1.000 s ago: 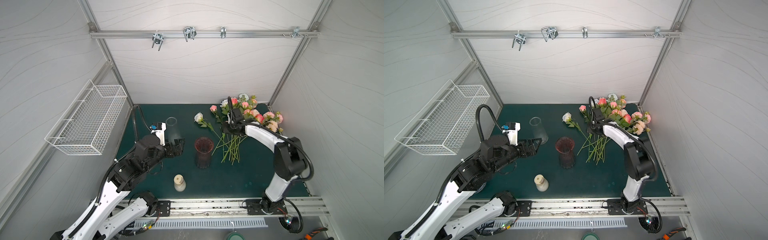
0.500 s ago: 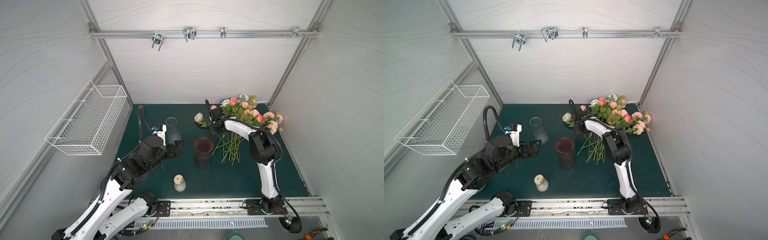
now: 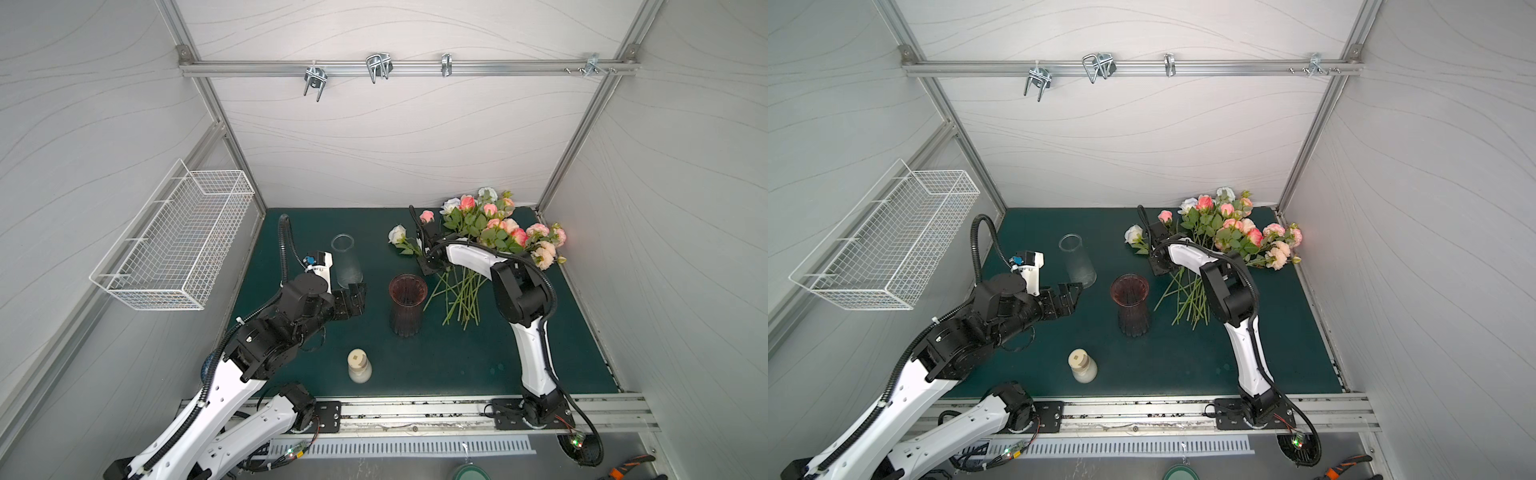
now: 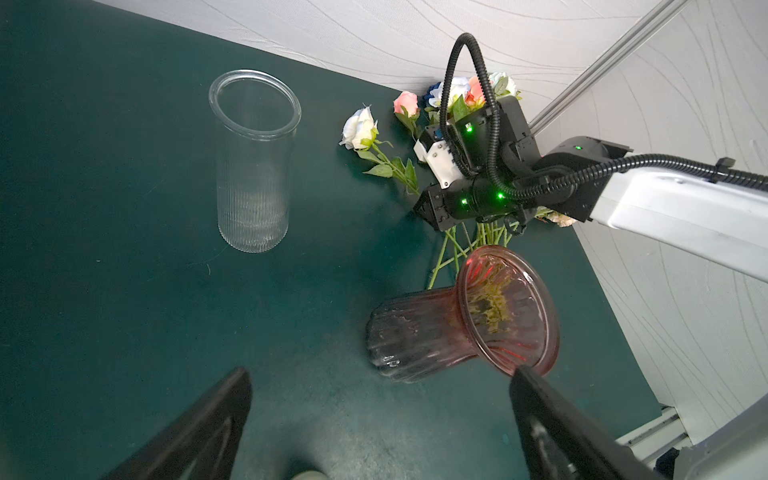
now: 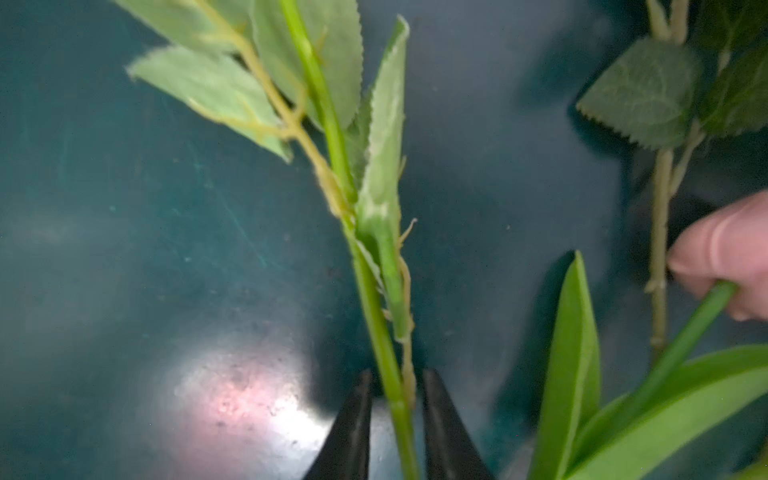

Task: Arrange the flowers into the vase
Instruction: 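Grasp a white rose stem with the right gripper and lift it up, then lower the white rose into the red vase and open the right gripper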

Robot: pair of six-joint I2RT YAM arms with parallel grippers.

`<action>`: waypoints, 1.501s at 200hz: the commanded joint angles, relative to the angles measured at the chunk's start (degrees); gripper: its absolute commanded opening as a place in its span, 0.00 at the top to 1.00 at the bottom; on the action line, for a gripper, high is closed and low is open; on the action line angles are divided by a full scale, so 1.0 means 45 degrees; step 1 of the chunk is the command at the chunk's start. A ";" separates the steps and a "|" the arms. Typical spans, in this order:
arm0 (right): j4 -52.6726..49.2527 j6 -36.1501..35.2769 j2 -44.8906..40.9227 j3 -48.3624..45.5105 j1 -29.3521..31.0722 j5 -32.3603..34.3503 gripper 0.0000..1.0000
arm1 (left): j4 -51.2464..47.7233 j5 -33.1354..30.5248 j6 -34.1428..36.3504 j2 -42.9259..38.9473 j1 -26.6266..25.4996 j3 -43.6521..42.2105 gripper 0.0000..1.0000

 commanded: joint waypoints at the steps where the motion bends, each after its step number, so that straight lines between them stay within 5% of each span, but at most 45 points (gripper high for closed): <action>1: 0.1883 -0.0430 -0.1572 -0.1117 0.0012 0.0595 0.87 | 0.0450 -0.0230 -0.0235 -0.0193 -0.0056 0.0071 0.01; 34: 0.4004 -0.0559 -0.3520 -0.2654 -0.0017 0.1013 1.00 | 0.0506 -0.0290 -0.0314 -0.0310 -0.0056 -0.0008 0.01; 101: 0.6900 0.0694 -0.8354 -0.5054 -0.0386 0.0775 1.00 | 0.0702 -0.0795 -0.0508 -0.0806 -0.0054 -0.0314 0.02; 167: 0.7900 0.1910 -1.2644 -0.4908 0.0840 -0.2063 1.00 | 0.0642 -0.1418 -0.0587 -0.1706 -0.0055 -0.0620 0.02; 192: 0.9515 0.2727 -1.2624 -0.4900 0.1759 -0.2802 1.00 | 0.0475 -0.1474 -0.0699 -0.1717 -0.0056 -0.0621 0.02; 233: 1.2131 0.1102 -1.1428 -0.4722 0.3954 -0.1719 1.00 | 0.0075 -0.1371 -0.0875 -0.1821 -0.0046 -0.0419 0.02; 300: 1.3633 0.0294 -1.0315 -0.6357 0.4475 -0.0666 1.00 | -0.0006 -0.1100 -0.0847 -0.2079 -0.0055 -0.0379 0.02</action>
